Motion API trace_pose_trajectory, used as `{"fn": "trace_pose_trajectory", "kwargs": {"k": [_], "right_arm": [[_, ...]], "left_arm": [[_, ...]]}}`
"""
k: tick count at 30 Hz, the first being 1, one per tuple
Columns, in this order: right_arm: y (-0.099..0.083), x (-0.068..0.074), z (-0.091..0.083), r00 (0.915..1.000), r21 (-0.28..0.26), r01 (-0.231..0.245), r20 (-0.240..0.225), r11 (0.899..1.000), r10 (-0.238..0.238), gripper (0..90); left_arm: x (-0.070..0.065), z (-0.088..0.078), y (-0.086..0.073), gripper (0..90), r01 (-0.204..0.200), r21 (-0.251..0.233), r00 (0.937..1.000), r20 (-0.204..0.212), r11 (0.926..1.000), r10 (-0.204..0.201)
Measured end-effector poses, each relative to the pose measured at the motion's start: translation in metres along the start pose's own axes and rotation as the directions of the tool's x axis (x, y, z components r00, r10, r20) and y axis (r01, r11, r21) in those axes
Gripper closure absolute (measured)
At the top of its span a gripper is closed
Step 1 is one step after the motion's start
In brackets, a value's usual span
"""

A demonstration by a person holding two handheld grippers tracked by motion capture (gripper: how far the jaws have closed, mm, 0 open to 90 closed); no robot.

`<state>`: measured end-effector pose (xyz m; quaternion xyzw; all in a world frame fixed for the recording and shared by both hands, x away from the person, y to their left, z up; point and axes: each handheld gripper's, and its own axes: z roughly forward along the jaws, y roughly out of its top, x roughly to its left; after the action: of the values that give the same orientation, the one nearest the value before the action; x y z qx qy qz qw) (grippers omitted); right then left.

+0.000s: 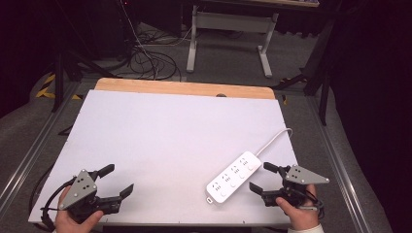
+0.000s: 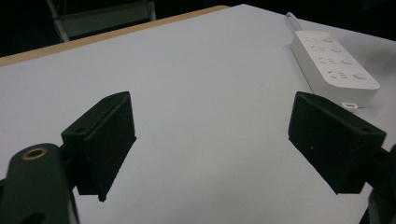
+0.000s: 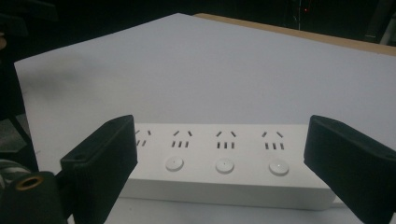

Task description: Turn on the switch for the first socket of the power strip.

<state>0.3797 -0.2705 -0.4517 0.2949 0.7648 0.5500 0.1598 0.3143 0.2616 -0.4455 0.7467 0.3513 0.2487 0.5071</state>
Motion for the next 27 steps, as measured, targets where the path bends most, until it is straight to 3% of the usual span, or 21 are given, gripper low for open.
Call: {"fn": "trace_pose_trajectory", "kwargs": {"k": [14,27], "right_arm": [[-0.027,0.006,0.013,0.999,0.085,0.044,-0.006,0.995,-0.044,9.9],[-0.038,0.006,0.017,0.9998,0.095,0.017,-0.005,0.995,-0.017,9.8]], "left_arm": [[0.0,-0.001,0.0,15.5,-0.004,-0.004,1.0,0.0,1.0,0.004],[0.0,0.001,-0.001,15.5,0.001,0.001,1.0,0.0,1.0,-0.001]]}}
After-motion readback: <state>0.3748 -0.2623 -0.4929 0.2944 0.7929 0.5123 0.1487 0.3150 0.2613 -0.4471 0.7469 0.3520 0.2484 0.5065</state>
